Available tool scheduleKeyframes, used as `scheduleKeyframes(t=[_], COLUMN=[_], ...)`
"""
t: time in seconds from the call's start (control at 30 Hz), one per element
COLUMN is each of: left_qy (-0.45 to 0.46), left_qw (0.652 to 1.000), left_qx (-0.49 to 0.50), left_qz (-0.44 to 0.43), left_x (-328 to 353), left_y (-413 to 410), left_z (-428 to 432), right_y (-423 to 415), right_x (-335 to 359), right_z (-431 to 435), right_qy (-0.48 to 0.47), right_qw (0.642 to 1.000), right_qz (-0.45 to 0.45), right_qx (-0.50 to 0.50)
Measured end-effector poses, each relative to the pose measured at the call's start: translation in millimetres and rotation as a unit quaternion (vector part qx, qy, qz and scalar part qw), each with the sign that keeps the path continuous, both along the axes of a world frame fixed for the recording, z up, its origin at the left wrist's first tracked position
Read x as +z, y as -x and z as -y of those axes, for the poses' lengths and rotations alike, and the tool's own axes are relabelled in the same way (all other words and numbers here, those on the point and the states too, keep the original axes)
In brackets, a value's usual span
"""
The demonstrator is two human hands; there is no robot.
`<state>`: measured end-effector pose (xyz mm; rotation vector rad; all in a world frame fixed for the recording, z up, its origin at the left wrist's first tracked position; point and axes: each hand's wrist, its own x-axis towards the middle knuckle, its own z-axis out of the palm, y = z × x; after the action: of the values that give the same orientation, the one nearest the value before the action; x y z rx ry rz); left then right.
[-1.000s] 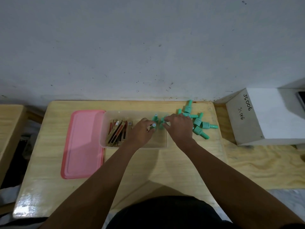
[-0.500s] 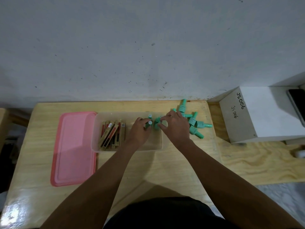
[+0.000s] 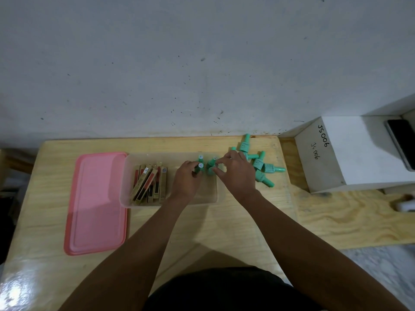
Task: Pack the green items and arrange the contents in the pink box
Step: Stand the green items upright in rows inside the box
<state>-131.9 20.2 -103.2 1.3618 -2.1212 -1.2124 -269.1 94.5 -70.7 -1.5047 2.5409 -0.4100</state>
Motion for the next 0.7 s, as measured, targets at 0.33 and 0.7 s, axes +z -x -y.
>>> scheduleKeyframes(t=[0.33, 0.7], left_qy=[-0.027, 0.142], left_qw=[0.999, 0.988], left_qx=[0.039, 0.052], left_qz=[-0.019, 0.012], left_x=[-5, 32], left_y=[2, -5], left_z=[-1, -26], right_y=[9, 76], right_x=[0, -27], right_z=[-26, -120], right_qy=[0.038, -0.004], right_qw=[0.999, 0.968], right_qz=[0.016, 0.086], right_qx=[-0.019, -0.235])
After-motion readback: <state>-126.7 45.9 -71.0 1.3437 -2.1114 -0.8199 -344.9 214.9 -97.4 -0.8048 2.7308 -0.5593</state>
